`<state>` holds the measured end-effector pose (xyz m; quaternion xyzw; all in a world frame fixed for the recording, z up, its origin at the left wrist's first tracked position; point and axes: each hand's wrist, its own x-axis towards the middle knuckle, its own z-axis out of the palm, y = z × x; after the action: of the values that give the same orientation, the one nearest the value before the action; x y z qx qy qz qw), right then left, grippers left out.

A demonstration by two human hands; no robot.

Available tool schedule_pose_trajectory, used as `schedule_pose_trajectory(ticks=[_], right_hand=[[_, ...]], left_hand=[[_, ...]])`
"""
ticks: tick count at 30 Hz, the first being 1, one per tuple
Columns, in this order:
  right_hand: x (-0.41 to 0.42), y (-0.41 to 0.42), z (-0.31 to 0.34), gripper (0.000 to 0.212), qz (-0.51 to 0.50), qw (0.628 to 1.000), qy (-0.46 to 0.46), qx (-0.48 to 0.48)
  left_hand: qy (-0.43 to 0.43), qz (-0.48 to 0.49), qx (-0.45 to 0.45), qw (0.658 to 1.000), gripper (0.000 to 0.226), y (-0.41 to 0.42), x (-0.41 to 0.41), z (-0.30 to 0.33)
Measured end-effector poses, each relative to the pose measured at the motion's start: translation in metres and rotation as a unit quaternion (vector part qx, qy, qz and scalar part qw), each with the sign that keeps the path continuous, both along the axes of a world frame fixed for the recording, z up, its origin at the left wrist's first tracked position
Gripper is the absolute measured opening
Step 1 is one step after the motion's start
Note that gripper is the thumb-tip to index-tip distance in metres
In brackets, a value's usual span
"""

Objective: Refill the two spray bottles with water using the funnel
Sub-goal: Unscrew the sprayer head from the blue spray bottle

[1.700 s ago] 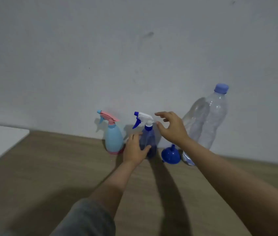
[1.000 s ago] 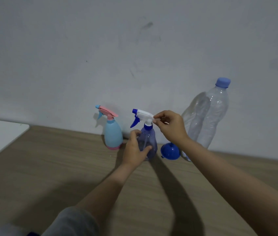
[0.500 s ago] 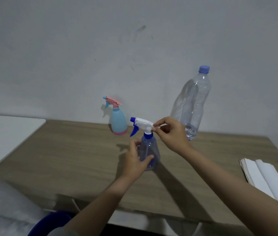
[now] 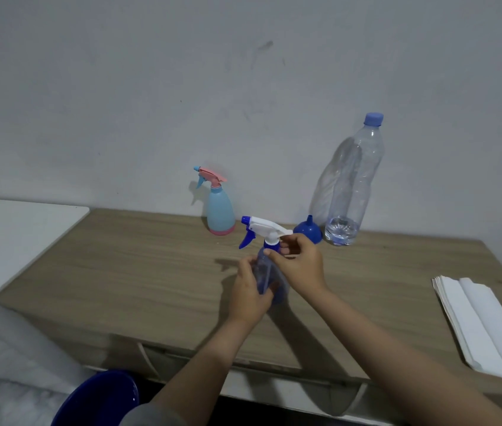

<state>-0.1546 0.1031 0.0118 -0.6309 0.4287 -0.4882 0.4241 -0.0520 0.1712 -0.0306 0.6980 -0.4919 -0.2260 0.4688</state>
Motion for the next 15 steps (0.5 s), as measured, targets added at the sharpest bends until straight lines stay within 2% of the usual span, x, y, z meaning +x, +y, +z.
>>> schedule_pose_trajectory(ticks=[8,15], right_hand=[[0.003,-0.005,-0.002,0.027,-0.002,0.998,0.044,-0.05],[0.004,-0.005,-0.003,0.036,-0.002,0.992,0.063,-0.107]], left_hand=[[0.01,-0.042,0.009,0.999,0.058,-0.006,0.011,0.009],[0.019,-0.053,0.001,0.998,0.06,-0.009,0.014,0.009]])
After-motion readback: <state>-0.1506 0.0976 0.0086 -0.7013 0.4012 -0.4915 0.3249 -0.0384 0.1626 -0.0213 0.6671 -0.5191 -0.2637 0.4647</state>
